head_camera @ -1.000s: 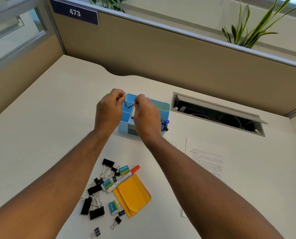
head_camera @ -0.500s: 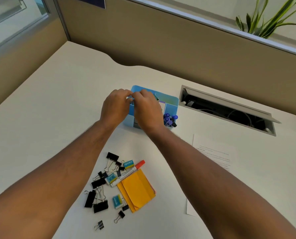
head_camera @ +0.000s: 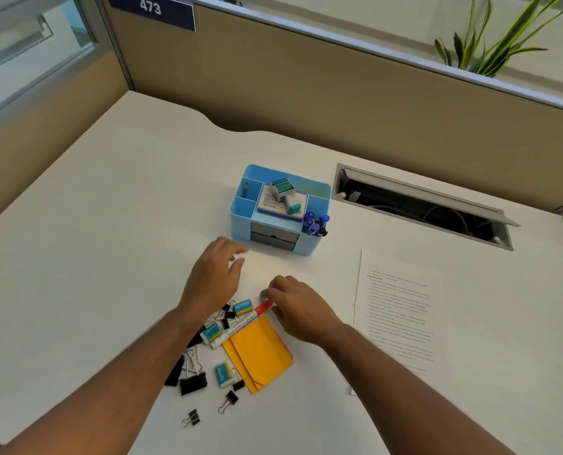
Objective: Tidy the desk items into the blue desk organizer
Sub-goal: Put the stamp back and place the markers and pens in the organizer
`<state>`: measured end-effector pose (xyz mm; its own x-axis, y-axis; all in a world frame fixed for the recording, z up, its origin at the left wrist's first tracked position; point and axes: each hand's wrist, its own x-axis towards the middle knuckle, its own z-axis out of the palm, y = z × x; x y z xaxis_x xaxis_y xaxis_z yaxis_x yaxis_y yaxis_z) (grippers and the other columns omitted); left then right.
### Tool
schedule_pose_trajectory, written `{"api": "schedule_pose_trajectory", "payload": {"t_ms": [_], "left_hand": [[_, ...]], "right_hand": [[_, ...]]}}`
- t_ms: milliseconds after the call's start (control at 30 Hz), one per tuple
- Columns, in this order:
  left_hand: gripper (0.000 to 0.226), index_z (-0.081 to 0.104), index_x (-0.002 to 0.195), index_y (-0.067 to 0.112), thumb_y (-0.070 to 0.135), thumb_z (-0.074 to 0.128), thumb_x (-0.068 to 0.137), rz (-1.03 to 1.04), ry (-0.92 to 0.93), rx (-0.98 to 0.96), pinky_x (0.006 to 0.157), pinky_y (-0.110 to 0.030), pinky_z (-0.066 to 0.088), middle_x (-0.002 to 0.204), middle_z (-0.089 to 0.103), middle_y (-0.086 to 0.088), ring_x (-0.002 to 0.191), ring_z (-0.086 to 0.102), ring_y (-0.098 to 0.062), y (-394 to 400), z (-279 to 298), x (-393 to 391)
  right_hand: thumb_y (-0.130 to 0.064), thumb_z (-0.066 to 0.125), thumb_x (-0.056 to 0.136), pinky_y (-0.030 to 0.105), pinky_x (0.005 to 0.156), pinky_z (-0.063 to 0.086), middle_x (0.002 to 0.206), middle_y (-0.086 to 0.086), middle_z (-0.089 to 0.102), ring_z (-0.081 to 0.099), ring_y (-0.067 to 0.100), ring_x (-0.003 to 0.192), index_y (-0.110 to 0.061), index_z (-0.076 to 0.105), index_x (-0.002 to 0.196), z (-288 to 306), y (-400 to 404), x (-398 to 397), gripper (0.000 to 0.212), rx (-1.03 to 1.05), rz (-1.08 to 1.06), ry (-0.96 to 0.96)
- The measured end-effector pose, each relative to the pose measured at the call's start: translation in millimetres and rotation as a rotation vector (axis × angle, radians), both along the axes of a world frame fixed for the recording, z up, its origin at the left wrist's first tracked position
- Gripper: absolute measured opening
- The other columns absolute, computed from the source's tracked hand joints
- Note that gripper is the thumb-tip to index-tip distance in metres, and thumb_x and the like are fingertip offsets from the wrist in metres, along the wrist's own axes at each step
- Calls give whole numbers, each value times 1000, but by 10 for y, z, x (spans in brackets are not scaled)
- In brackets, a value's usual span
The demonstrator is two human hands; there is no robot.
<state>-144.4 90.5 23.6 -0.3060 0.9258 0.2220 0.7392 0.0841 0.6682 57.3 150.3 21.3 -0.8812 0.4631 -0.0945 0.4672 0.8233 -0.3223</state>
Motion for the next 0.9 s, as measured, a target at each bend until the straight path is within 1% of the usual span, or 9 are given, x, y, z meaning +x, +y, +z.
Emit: {"api": "schedule_pose_trajectory", "payload": {"t_ms": [100,200,333,533,633,733,800,867,900], "left_hand": [[22,63,115,23,17,60,94,-123,-6,-136,87,-25,51,113,59,8,101,54,-4,-193,-129,83],[26,64,116,25,19,64,91,-223,32,-210,93,-31,49,115,61,8,109,52,-7,-343,-197,108],[35,63,123,24,27,63,88,-301,137,-266,90,-28,47,118,63,7,108,52,-8,-460,-207,110],[35,58,130,27,31,60,95,-286,210,-322,90,-24,45,122,60,6,109,51,-8,-464,-225,153],[38,55,132,24,28,61,94,-268,188,-314,91,-24,46,124,60,4,111,53,-9,-437,-212,206],[33,55,128,19,15,58,95,-227,148,-249,92,-30,48,120,60,1,105,55,-13,-396,-181,239],[29,54,124,16,6,52,96,-177,92,-186,83,-36,53,118,57,-3,94,58,-17,-325,-118,231],[25,52,120,14,3,47,98,-109,51,-122,71,-37,55,116,54,-5,81,59,-18,-213,7,200],[23,51,119,13,3,46,99,-78,47,-76,67,-37,55,114,52,-7,79,60,-19,-145,86,179]], "right_hand": [[-24,63,96,34,81,52,118,2,59,53,18,102,-21,60,125,-60,-65,14,29,23,-25,11],[-25,62,96,35,79,51,113,2,59,52,19,100,-21,62,120,-97,-115,-6,24,63,-51,18],[-23,59,98,33,79,50,110,2,57,50,18,96,-21,59,113,-108,-142,5,14,86,-80,5],[-16,60,97,30,80,54,104,1,64,57,15,88,-21,57,107,156,5,108,11,-41,-161,18],[-15,63,96,25,83,53,107,-1,66,60,12,92,-20,62,108,389,111,141,13,-141,-215,62],[-15,64,95,22,85,53,108,-6,68,62,9,96,-22,64,108,672,201,155,15,-282,-316,169],[-15,64,95,20,84,52,105,-9,69,63,6,96,-23,64,108,870,254,160,15,-331,-364,276],[-15,64,95,20,83,53,103,-11,69,63,4,97,-22,64,109,1056,295,156,16,-300,-417,431],[-14,63,95,18,82,53,102,-10,68,63,3,97,-21,64,110,1141,312,150,17,-255,-453,524]]}}
